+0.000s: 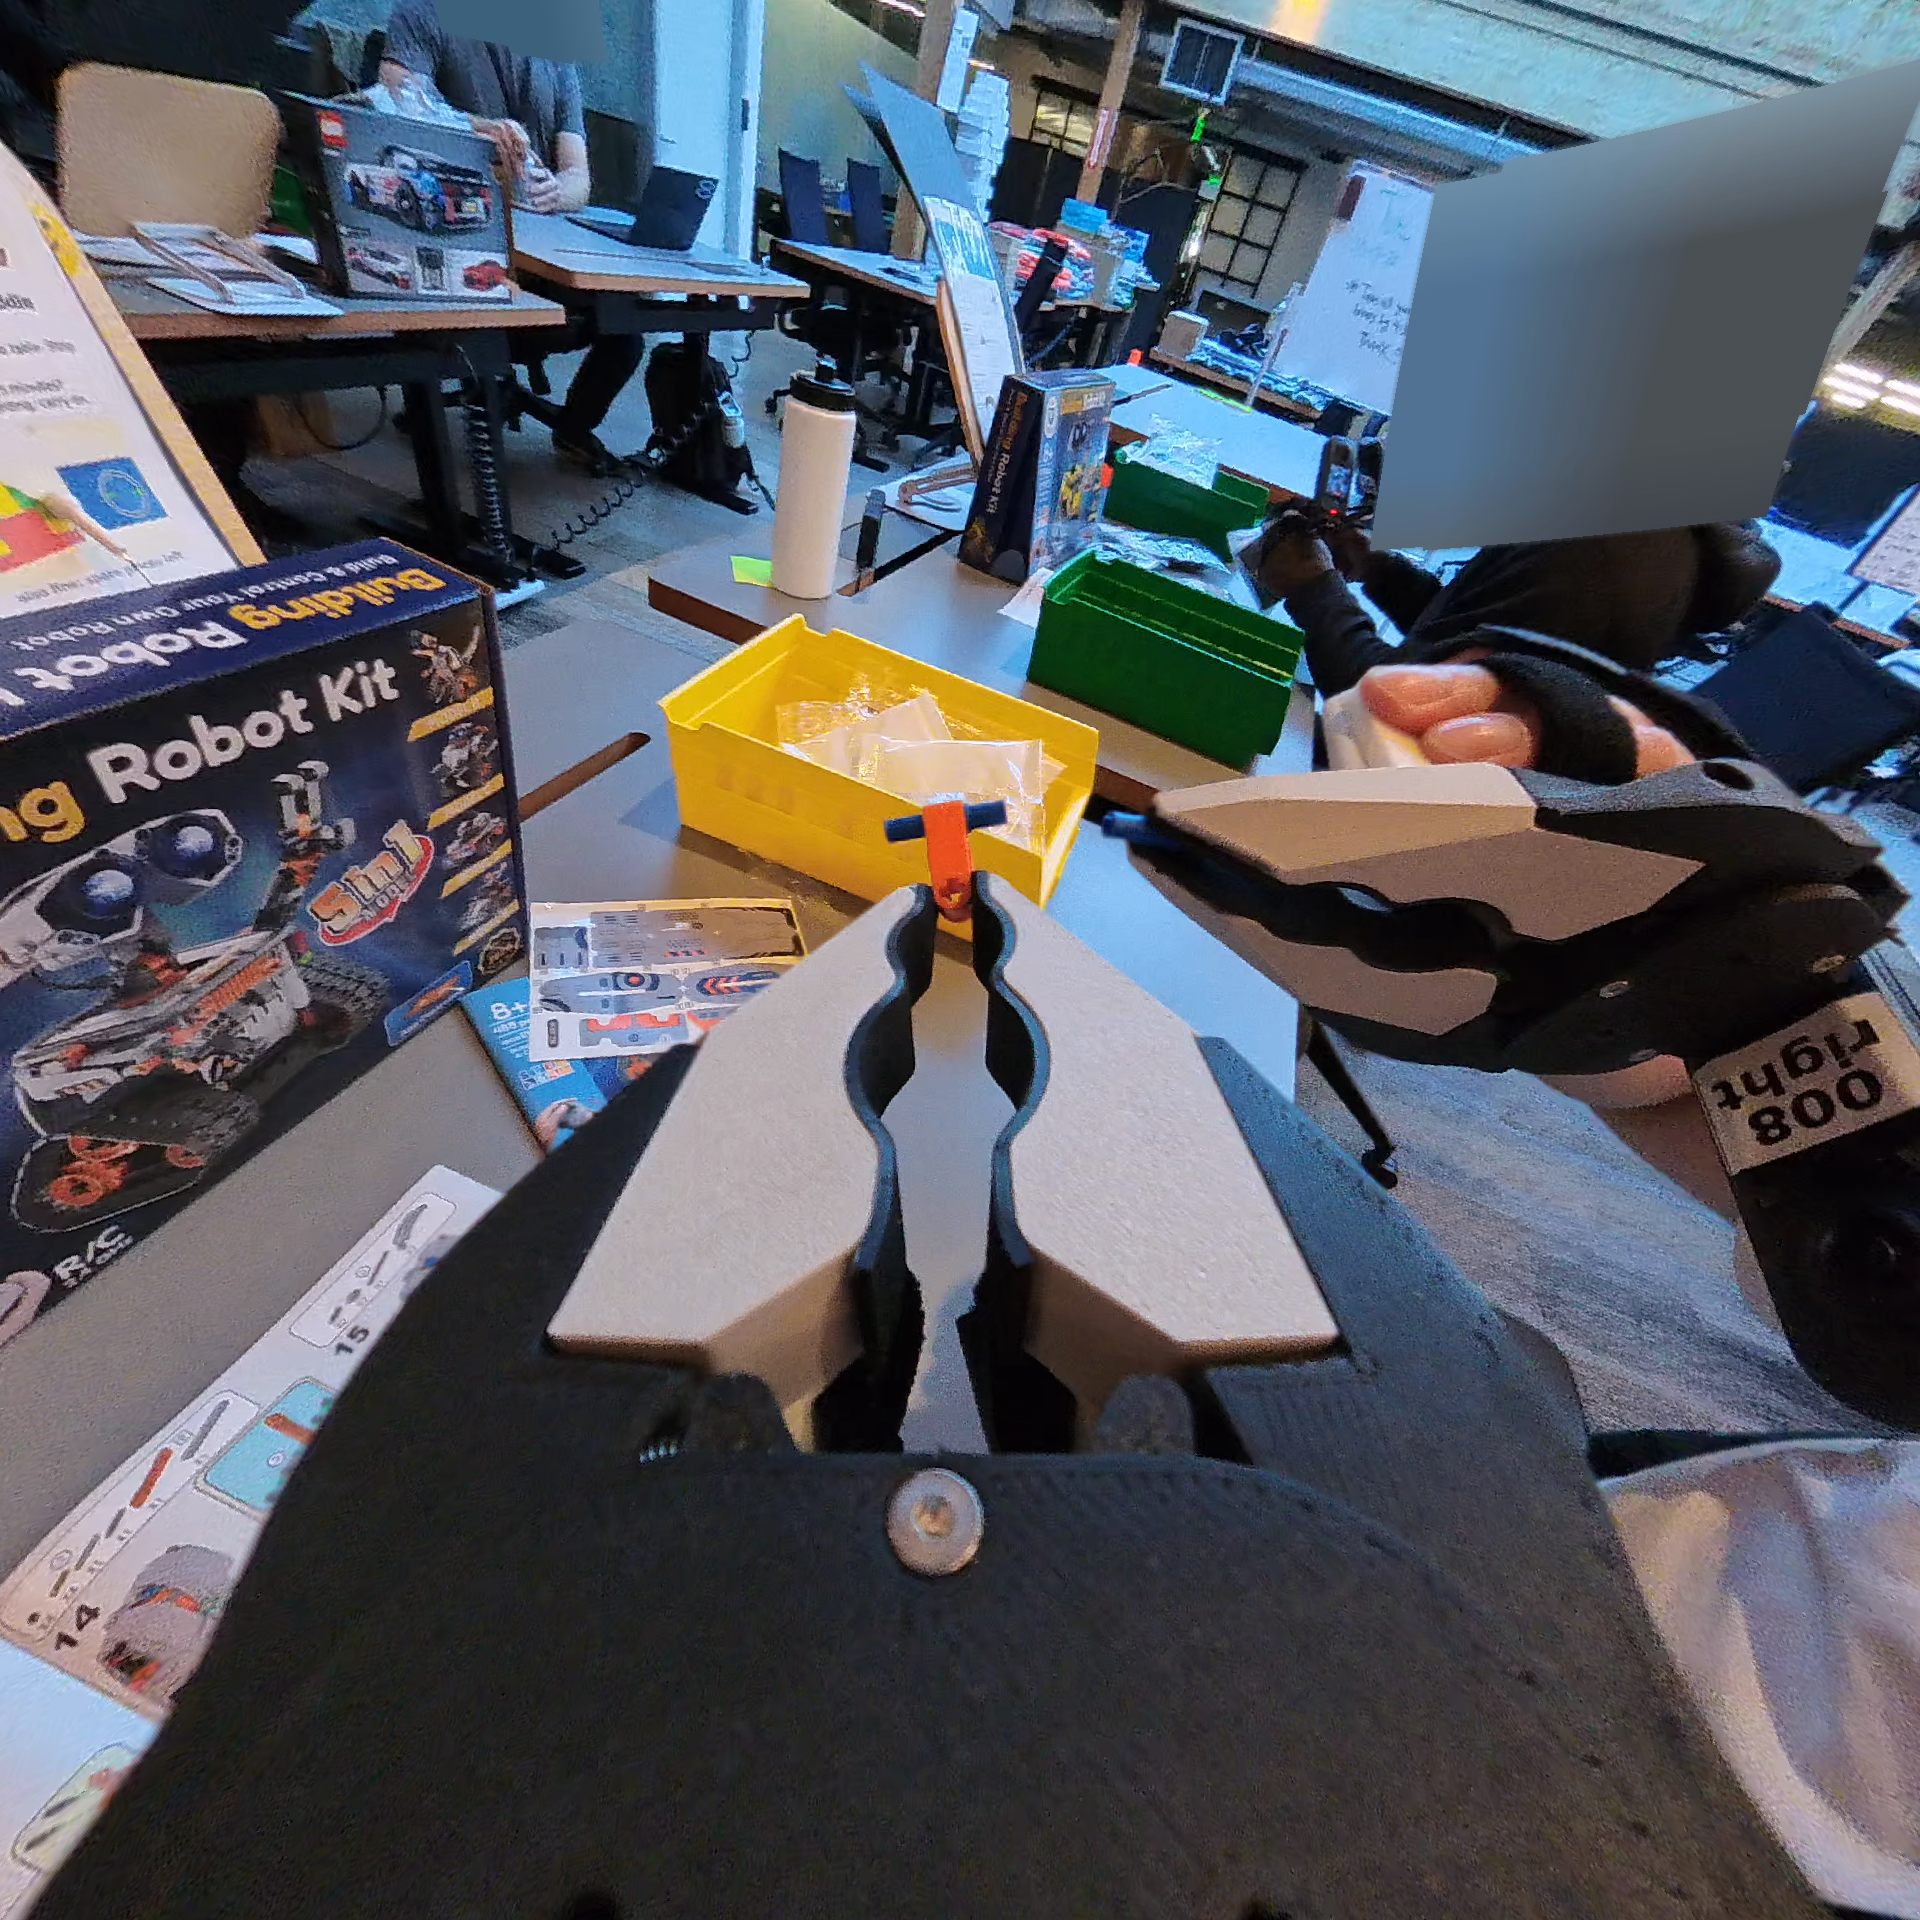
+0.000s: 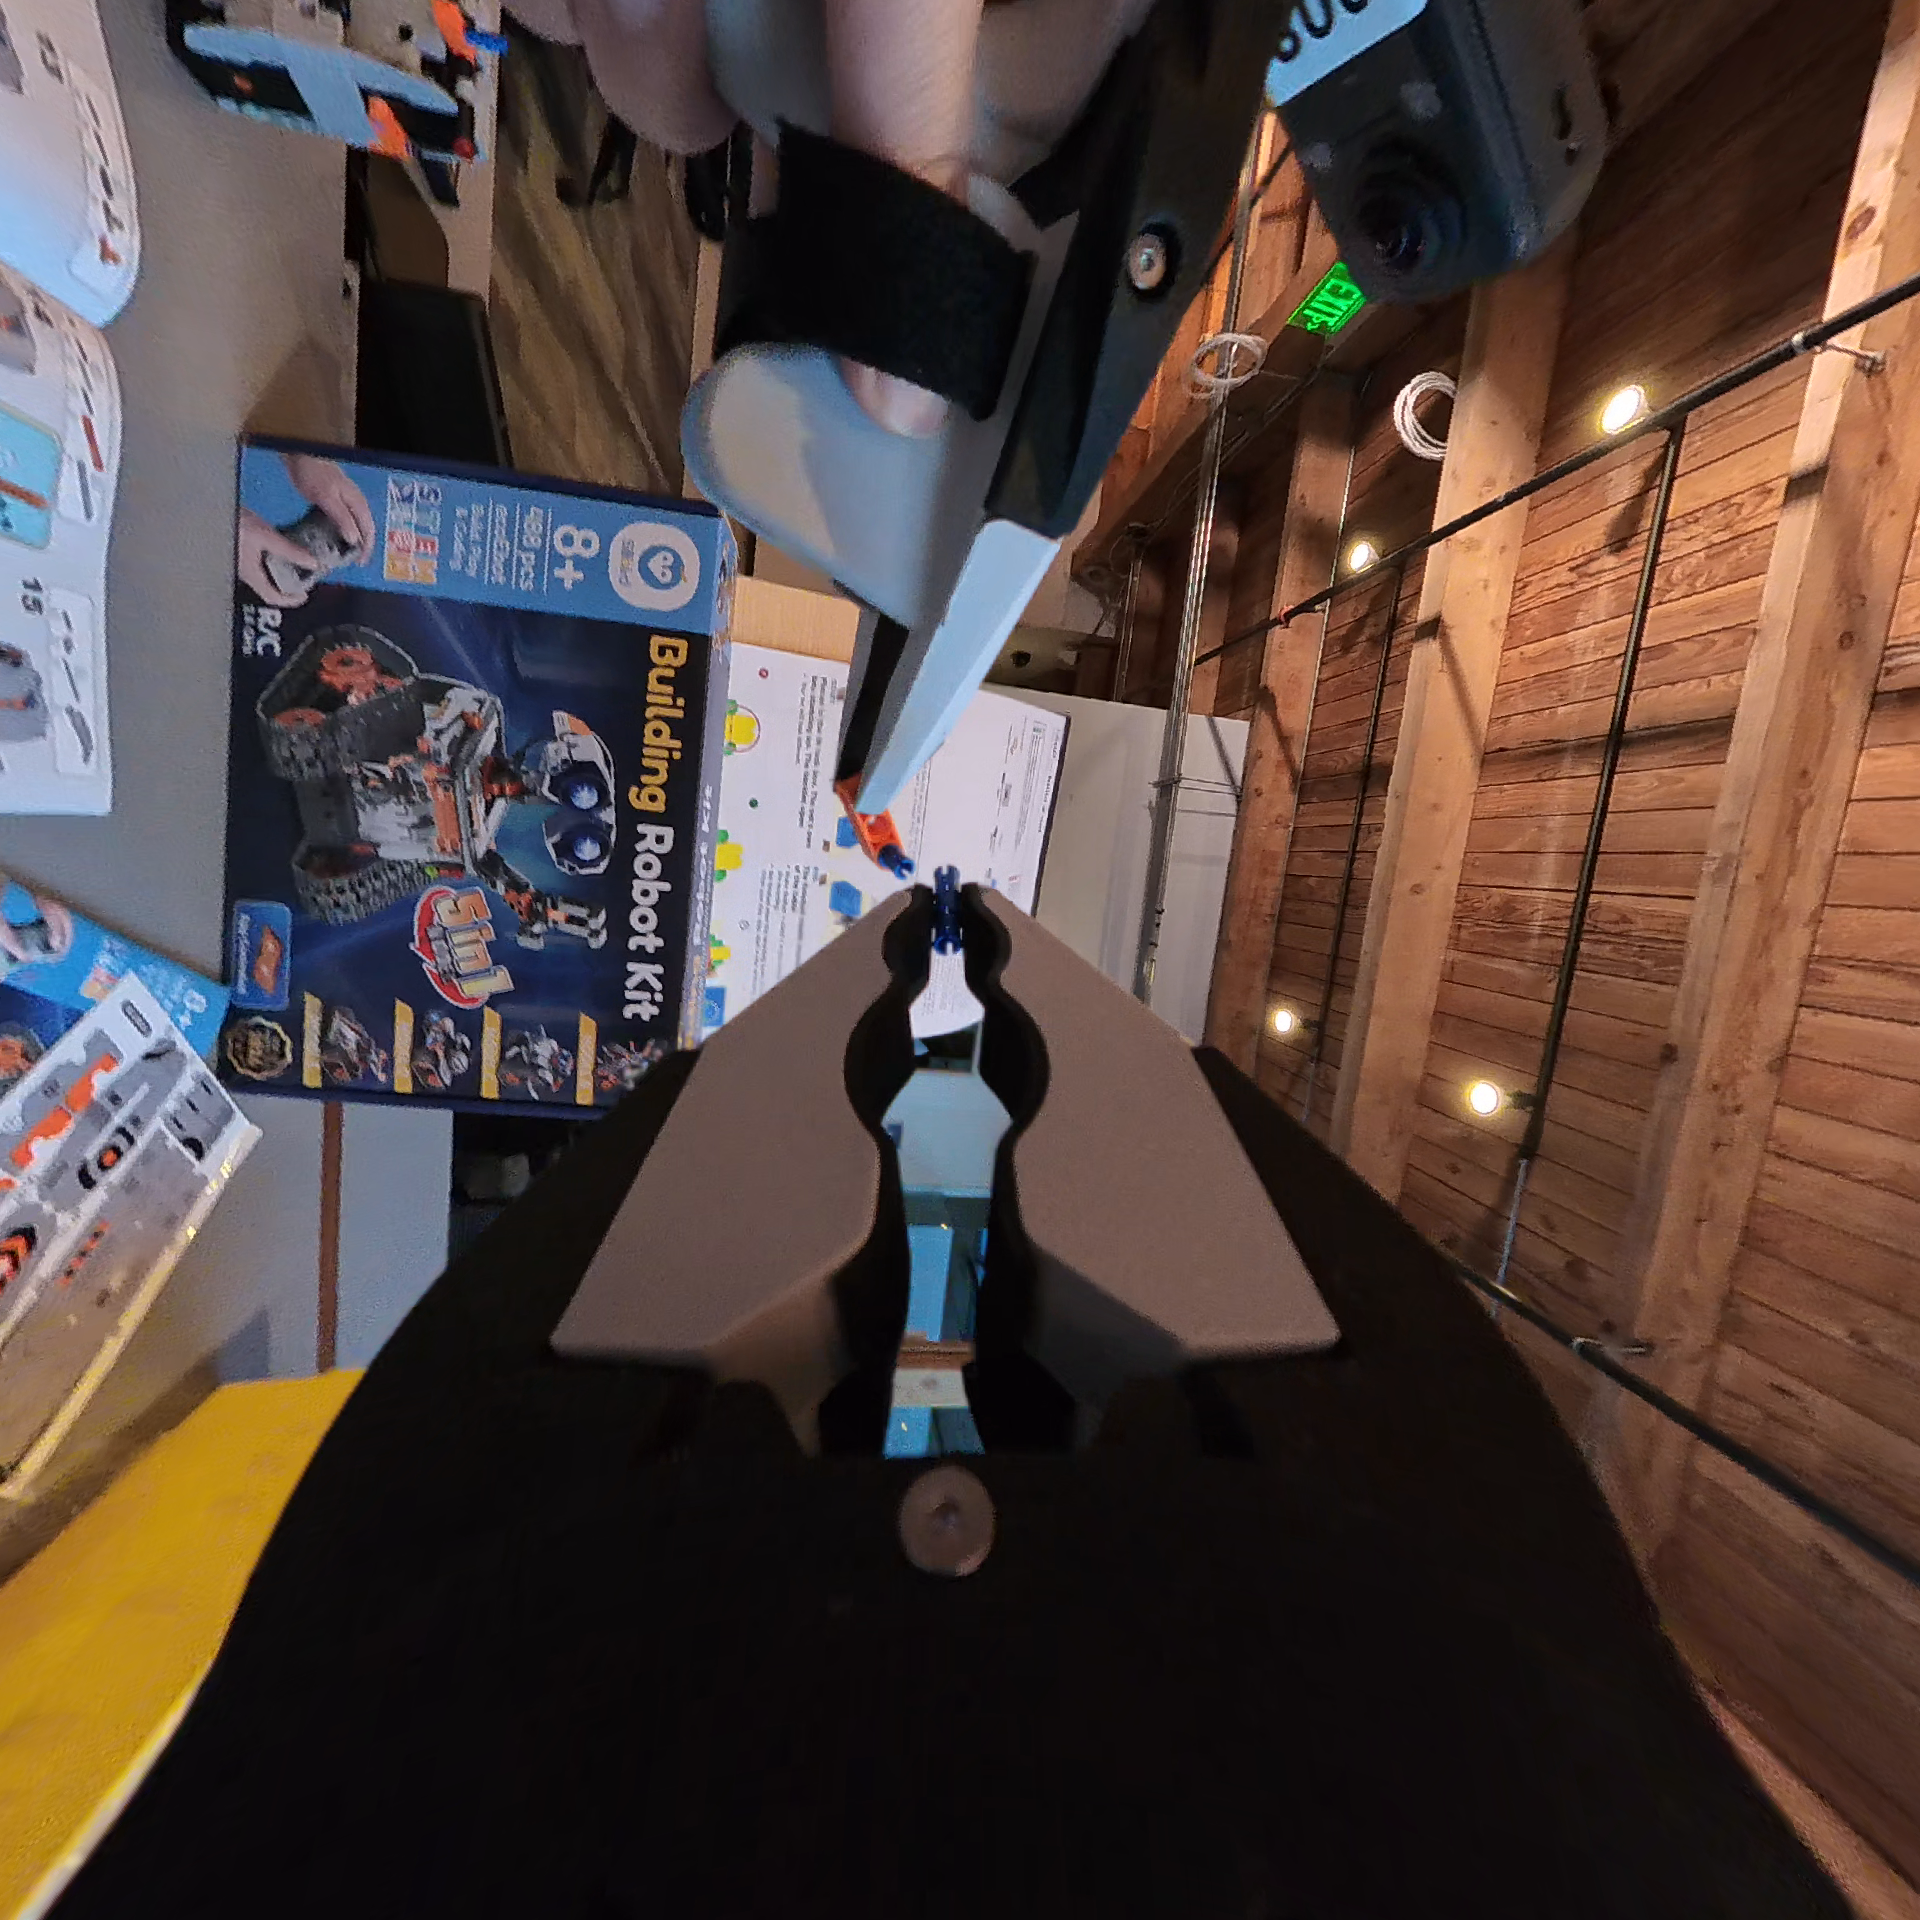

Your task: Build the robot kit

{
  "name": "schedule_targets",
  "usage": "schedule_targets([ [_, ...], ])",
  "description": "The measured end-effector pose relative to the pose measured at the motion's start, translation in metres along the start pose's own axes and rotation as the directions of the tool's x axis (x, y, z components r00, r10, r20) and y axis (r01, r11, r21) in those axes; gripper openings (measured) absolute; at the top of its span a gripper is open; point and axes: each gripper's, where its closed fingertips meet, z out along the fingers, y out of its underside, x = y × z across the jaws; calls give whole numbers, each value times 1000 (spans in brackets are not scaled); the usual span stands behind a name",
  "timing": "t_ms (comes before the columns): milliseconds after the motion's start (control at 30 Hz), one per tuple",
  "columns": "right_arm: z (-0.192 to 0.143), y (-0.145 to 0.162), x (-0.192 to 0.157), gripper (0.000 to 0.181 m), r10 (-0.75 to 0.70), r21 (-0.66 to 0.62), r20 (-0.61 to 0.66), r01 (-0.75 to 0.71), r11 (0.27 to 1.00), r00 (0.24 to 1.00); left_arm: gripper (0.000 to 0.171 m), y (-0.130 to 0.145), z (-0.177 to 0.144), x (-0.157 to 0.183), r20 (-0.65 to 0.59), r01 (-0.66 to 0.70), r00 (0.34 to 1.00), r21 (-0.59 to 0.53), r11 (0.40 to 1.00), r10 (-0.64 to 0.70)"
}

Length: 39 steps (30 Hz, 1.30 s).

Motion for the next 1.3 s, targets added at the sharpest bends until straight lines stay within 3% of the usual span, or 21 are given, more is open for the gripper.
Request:
schedule_targets([
  [433,-4,-13,10,4,-122,-74,102,130,989,987,4,-10,-13,24,-80,-15,997,43,999,19],
  [1300,3,-18,13,4,-250,-127,124,265,956,960,5,-13,-23,28,-104,5,995,55,998,1],
])
